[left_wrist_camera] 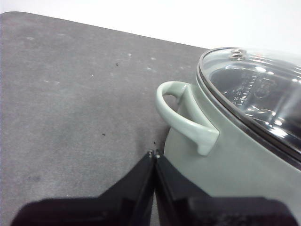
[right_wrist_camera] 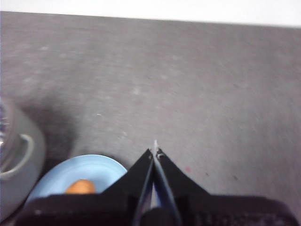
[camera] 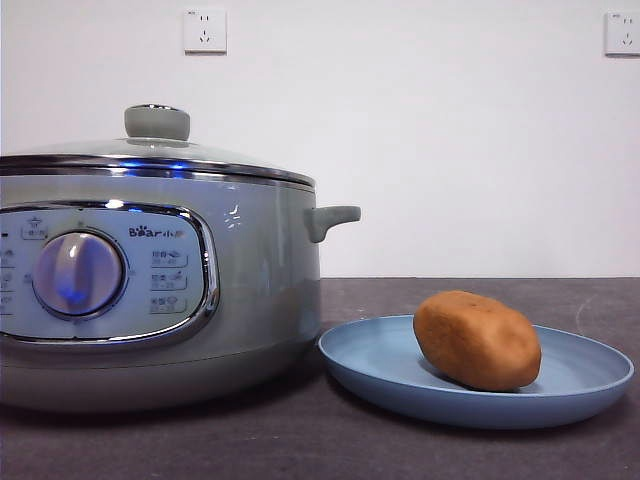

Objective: Take the potato out from the steamer,put the potato on the plate,close the lid

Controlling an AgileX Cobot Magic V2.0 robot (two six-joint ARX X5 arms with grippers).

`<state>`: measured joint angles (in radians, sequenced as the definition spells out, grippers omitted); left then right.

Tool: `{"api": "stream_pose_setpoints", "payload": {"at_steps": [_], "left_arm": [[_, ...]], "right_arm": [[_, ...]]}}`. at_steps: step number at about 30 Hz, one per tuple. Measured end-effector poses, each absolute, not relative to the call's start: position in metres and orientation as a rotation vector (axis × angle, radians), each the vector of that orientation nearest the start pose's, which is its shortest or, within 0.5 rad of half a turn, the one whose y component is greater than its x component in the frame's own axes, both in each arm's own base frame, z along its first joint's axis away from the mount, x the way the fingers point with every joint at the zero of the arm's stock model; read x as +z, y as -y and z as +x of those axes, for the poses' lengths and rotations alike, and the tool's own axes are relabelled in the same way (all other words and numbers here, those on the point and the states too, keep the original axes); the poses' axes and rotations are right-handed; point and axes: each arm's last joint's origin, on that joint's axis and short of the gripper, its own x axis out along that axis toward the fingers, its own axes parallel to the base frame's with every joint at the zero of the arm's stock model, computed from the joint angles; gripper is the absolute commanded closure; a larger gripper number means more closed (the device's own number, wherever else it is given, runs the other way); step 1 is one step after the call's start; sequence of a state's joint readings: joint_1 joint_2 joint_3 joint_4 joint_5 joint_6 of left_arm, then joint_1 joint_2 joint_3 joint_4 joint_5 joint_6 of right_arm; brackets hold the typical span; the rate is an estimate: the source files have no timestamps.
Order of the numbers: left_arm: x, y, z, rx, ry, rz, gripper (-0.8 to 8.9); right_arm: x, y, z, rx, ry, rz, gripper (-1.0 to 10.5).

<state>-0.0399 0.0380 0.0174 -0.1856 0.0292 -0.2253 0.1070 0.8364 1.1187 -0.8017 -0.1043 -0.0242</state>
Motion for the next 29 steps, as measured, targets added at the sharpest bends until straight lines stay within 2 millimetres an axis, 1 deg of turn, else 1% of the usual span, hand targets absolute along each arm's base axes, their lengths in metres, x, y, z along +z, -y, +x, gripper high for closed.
{"api": "stream_pose_setpoints", "payload": {"at_steps": [3,6,11,15,19,25,29], "left_arm": [[0.149,0.005,0.097,-0.045,-0.213,-0.223,8.17],[0.149,0.005,0.097,-0.045,-0.213,-0.223,8.17],[0.149,0.005,0.097,-0.045,-0.213,-0.223,8.17],[0.149,0.005,0.097,-0.045,-0.213,-0.223,8.17],[0.149,0.005,0.097,-0.045,-0.213,-0.223,8.17],[0.149,0.005,0.097,-0.045,-0.213,-0.223,8.17],[0.149,0.005,0.097,-0.045,-0.213,-0.223,8.17]], "right_arm": [[0.365,-0.012,0.139,0.172,-0.467,-0.004,9.5],[0.347,-0.009,0.134,0.148,-0.394,0.003,9.5],[0.301,-0.005,0.127,0.113,-0.306,0.032,9.5],[0.258,-0.003,0.122,0.097,-0.253,0.061,9.5],[0.229,-0.003,0.119,0.098,-0.184,0.071,9.5],[0.2,-0.003,0.114,0.098,-0.145,0.082,9.5],[0.187,-0.002,0.11,0.088,-0.142,0.095,9.5]]}}
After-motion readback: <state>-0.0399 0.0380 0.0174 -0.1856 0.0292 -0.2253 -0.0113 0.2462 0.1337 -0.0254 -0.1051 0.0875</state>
